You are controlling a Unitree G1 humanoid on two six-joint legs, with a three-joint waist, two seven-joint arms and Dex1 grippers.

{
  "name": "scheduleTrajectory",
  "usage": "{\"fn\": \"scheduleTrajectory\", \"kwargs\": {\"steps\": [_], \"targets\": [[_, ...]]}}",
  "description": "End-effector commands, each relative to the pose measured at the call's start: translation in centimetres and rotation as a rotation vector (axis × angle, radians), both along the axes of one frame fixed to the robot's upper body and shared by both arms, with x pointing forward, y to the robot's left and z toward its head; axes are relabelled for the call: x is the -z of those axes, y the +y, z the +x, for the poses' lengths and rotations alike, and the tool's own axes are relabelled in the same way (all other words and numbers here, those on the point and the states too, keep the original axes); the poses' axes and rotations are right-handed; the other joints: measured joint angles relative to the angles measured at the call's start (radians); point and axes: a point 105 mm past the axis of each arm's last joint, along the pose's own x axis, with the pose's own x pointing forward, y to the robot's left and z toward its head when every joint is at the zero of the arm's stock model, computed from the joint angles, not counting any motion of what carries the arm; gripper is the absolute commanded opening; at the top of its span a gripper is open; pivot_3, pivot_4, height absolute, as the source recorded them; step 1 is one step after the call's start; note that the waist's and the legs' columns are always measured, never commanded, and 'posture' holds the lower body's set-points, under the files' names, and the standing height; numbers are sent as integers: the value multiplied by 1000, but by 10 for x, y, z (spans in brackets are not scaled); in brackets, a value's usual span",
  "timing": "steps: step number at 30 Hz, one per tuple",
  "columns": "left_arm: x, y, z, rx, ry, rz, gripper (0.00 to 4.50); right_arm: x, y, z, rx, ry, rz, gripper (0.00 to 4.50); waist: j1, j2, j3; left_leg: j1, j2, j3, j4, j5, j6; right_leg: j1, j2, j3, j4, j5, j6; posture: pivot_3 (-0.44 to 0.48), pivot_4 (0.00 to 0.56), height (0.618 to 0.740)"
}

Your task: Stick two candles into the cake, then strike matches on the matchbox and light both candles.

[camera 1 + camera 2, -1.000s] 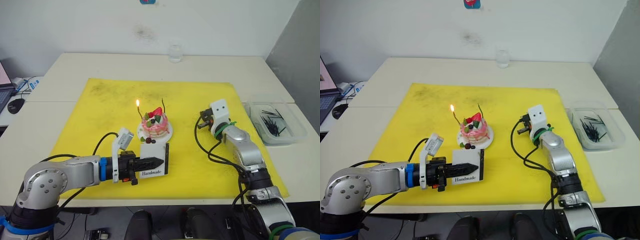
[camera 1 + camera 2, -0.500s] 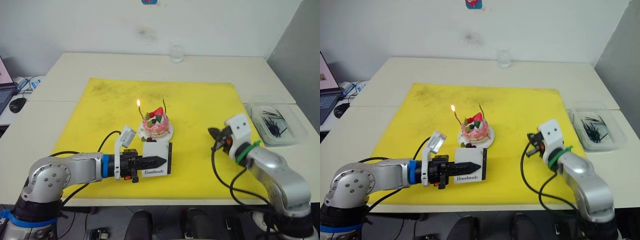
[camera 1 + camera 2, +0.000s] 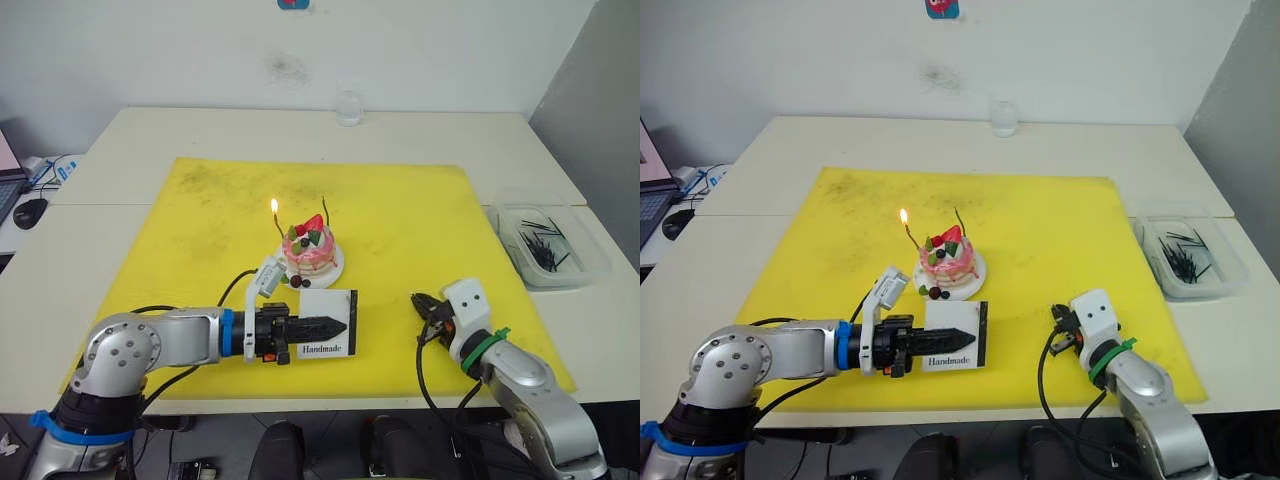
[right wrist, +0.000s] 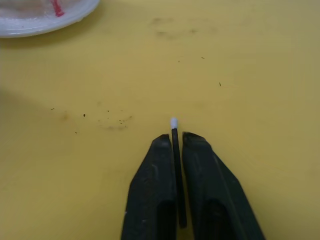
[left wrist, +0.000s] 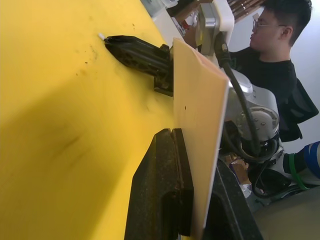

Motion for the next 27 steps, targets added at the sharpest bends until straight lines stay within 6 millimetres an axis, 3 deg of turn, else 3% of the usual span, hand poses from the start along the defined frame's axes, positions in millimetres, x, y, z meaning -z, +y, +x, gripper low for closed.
{"fn": "scheduleTrajectory", "kwargs": {"steps": [1, 27], "targets": [[-5, -2, -1, 15, -11, -10, 0, 1, 1, -2, -18, -27, -16, 1620, 0, 0, 0, 0, 0, 0, 0, 0, 0, 0, 0, 0, 0, 0, 0, 0, 150, 740], [-6, -1, -2, 24, -12, -2, 0, 15, 7, -4, -41, -62, 2, 1620, 0, -2, -1, 1, 1, 0, 0, 0, 0, 0, 1, 0, 1, 0, 0, 0, 150, 740]]}}
